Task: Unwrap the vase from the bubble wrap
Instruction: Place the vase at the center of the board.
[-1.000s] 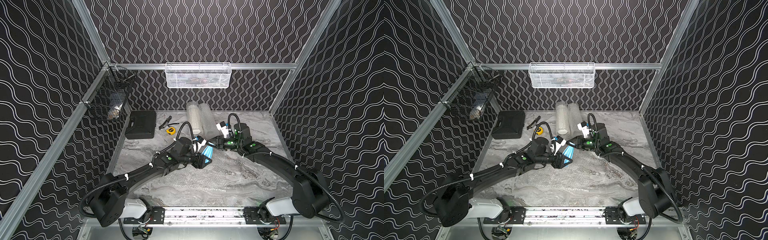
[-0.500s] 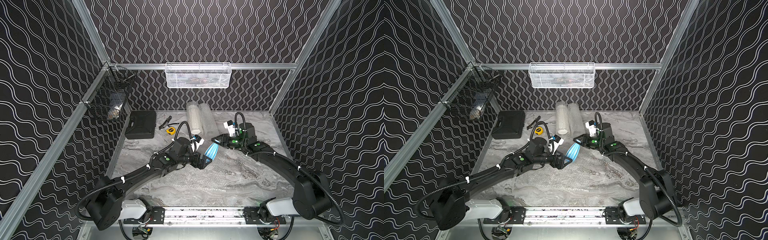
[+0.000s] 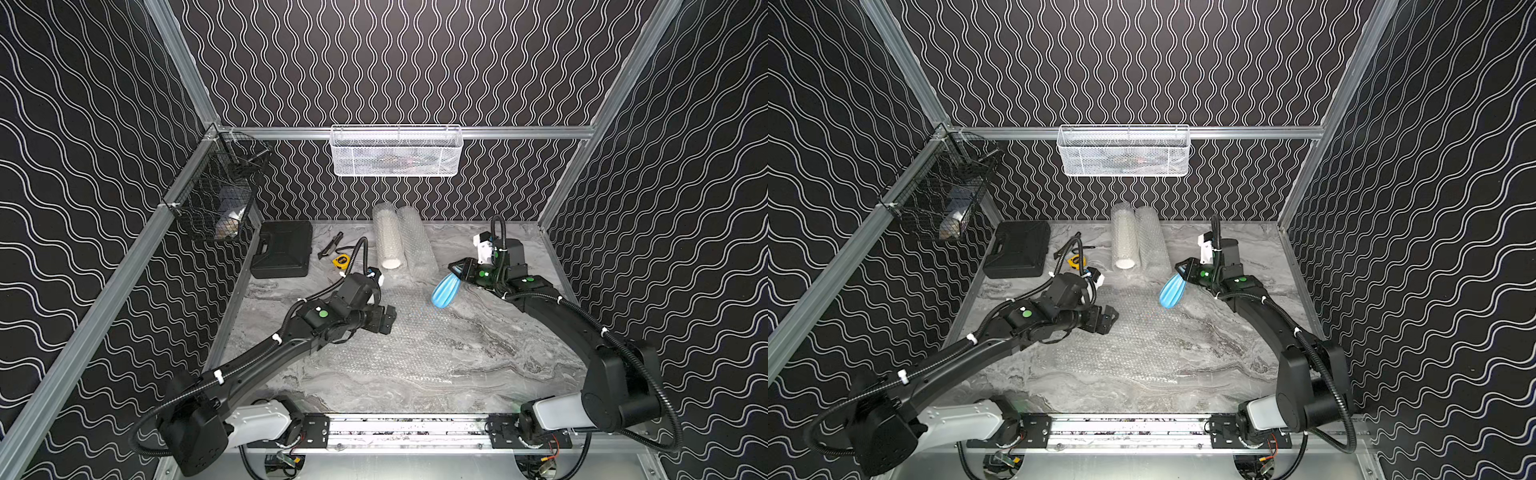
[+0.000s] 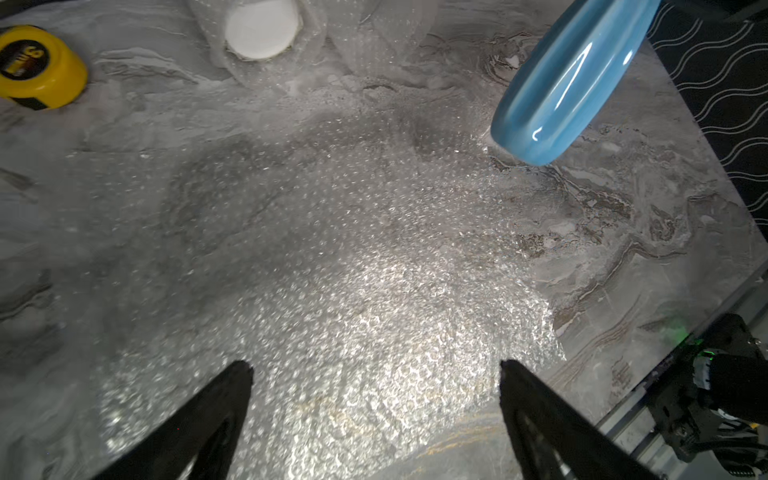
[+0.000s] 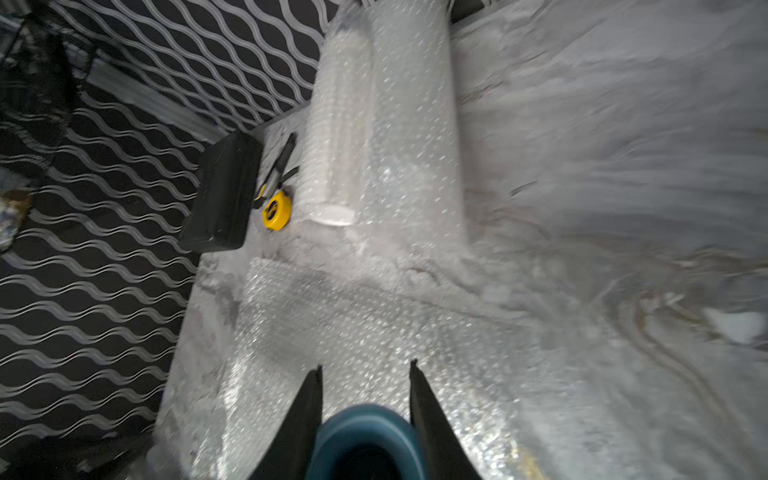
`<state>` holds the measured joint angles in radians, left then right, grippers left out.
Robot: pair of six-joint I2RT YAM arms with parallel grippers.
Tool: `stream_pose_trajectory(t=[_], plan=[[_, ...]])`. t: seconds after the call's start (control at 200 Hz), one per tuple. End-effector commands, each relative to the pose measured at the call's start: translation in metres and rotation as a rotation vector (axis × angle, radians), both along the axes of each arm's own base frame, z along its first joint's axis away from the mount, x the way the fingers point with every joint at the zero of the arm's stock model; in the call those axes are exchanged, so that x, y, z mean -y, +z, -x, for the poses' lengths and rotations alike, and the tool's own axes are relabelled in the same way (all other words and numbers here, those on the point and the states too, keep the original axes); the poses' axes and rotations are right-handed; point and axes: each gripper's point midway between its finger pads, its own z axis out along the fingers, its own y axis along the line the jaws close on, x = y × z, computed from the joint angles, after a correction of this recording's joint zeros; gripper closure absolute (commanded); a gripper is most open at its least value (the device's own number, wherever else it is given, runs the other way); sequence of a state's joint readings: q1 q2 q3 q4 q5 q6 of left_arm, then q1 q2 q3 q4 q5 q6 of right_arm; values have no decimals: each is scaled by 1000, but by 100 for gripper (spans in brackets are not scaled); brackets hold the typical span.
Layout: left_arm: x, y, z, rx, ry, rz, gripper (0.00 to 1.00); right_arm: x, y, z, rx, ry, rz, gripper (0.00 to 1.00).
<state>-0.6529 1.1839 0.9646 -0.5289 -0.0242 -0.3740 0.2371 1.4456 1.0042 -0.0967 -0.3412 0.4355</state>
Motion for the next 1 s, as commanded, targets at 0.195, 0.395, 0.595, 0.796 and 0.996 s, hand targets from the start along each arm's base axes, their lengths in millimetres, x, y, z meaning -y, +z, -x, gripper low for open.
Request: stream_pose_trajectory(t=[0.195,0.395,0.595,0.796,0.996], plan=[[-39,6,24,-2,-2,-154,4,53,15,-55,178,-172,174,82],[-40,0,25,21,-2,-129,5,81,12,-84,233,-263,244,83],[-44,0,26,31,1,-148,5,105,2,-110,258,-342,287,83],[-44,4,26,51,5,-128,5,126,3,-142,314,-418,356,83],[-45,6,25,61,5,-129,5,141,-4,-169,340,-451,421,83]])
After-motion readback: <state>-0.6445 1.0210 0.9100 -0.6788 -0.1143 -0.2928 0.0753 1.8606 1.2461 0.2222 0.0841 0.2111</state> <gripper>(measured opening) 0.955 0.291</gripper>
